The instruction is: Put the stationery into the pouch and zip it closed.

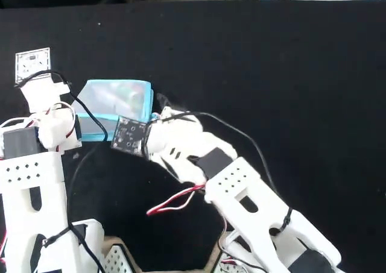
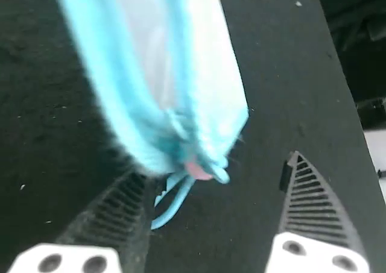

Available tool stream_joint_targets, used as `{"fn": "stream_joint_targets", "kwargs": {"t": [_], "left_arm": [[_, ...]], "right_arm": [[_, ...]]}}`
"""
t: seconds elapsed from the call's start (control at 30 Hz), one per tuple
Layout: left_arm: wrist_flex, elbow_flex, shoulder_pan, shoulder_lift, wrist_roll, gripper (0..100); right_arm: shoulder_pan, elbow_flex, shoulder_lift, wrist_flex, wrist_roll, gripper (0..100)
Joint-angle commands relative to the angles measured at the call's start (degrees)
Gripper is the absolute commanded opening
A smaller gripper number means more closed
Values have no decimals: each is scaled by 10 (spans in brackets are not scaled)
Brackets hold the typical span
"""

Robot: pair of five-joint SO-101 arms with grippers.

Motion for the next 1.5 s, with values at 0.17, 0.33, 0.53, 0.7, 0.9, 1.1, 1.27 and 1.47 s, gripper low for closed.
{"fn": "stream_joint_targets", "kwargs": {"t": [0.17, 0.33, 0.53, 0.7, 0.9, 1.1, 1.27, 1.47], "left_arm": [[2, -24, -15, -4, -3, 30], [2, -24, -15, -4, -3, 30], [2, -24, -15, -4, -3, 30], [2, -24, -16, -4, -3, 30], [2, -24, -15, -4, -3, 30], [2, -24, -15, -4, -3, 30], [2, -24, -14, -4, -3, 30], [2, -24, -14, -4, -3, 30]], "right_arm": [[-7, -3, -22, -14, 7, 162], [39, -6, -25, -13, 4, 41], [47, -4, -25, -12, 3, 11], [32, -11, -36, -4, -3, 11], [-8, -22, -120, 58, -67, 11], [-9, 7, -162, 58, -69, 11], [-11, 10, -208, 63, -70, 11], [-51, 18, -263, 124, -70, 11]]}}
